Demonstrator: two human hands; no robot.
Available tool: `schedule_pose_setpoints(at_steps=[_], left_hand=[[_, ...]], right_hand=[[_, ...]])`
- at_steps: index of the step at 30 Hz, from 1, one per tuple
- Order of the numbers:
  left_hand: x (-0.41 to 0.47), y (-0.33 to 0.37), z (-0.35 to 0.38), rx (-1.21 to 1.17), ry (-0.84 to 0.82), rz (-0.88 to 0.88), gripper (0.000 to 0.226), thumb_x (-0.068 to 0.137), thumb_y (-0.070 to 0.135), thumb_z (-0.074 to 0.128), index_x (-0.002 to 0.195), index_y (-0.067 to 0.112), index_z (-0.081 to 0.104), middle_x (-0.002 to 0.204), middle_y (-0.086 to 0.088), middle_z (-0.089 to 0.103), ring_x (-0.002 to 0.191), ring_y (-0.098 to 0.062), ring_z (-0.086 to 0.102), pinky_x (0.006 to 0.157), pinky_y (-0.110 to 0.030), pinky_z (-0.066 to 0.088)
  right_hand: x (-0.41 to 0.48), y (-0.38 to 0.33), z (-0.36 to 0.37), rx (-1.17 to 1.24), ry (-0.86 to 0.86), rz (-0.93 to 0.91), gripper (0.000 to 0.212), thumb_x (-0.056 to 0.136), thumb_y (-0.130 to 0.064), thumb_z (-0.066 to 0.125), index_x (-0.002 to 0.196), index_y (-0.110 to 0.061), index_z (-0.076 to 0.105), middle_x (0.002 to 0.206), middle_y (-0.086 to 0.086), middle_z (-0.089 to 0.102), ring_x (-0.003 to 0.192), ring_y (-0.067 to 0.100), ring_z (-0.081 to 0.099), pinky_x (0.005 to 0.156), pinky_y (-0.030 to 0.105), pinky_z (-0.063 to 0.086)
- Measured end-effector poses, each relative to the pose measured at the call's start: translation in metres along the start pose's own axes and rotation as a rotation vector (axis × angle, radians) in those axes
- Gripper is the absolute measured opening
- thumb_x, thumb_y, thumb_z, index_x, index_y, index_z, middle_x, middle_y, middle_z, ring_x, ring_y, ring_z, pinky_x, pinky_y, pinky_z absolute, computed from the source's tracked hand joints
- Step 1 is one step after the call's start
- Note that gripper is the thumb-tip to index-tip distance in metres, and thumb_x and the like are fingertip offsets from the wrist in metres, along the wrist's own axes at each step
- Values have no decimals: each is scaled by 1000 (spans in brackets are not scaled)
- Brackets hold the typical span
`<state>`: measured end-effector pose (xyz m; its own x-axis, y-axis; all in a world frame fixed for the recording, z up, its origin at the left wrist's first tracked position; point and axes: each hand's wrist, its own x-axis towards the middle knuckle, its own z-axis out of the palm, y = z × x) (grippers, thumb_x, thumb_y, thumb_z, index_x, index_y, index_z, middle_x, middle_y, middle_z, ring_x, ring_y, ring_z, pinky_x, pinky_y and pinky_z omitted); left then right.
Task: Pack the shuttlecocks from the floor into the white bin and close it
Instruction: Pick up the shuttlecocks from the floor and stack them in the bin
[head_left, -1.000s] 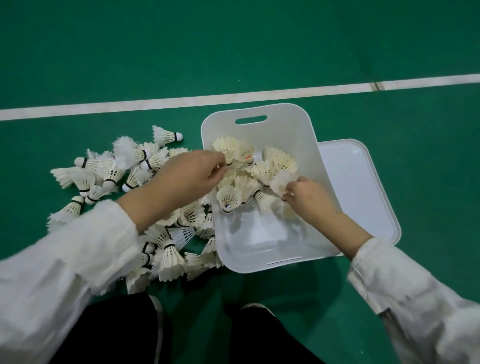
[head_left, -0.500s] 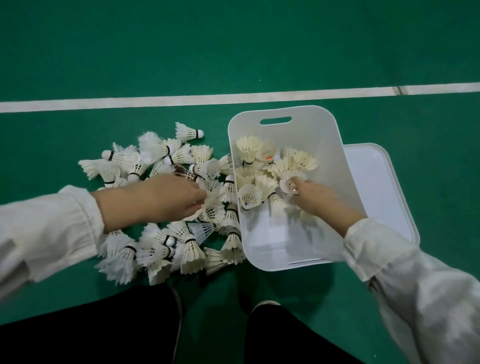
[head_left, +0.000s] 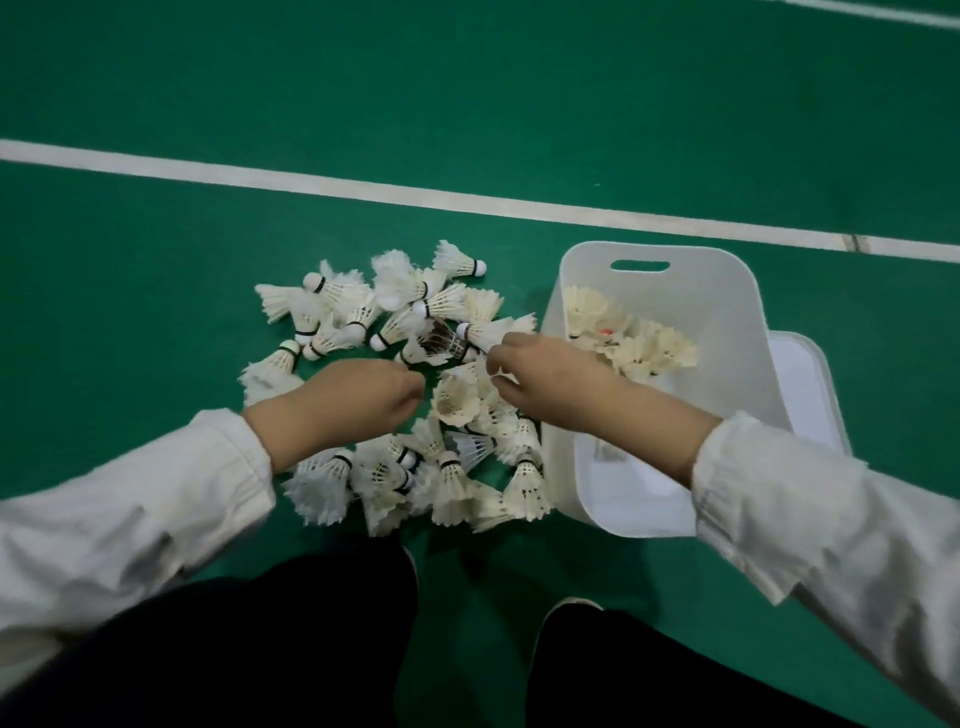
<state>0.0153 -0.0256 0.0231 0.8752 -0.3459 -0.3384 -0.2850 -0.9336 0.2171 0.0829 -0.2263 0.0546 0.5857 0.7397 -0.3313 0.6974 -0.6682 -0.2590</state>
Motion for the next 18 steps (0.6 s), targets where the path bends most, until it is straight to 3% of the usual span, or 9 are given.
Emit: schedule_pose_setpoints(at_steps=[4,10,18], left_hand=[[-20,-27,23,-90,4,-142,24,96,29,37,96,15,57,91,0,61,77,-17,54,62,-30,43],[-38,-47,55,-220,35,-261,21,95,28,38,96,17,55,93,-1,61,79,-19,55,66,-34,48],[-54,-54,82,-320,28,-278,22,95,33,41,104,21,57,99,3,60,80,-14,52,71,-31,46]], right_hand=[[32,-20,45,6,-134,6,26,94,-18,39,111,-6,55,114,13,55,104,30,55,82,37,45],[58,-30,93,21,-204,163,34,91,-21,46,122,-7,47,126,12,49,115,30,49,87,37,45],[70,-27,134,-35,-64,171,24,92,-18,46,110,-6,56,121,12,54,116,27,47,88,35,46]])
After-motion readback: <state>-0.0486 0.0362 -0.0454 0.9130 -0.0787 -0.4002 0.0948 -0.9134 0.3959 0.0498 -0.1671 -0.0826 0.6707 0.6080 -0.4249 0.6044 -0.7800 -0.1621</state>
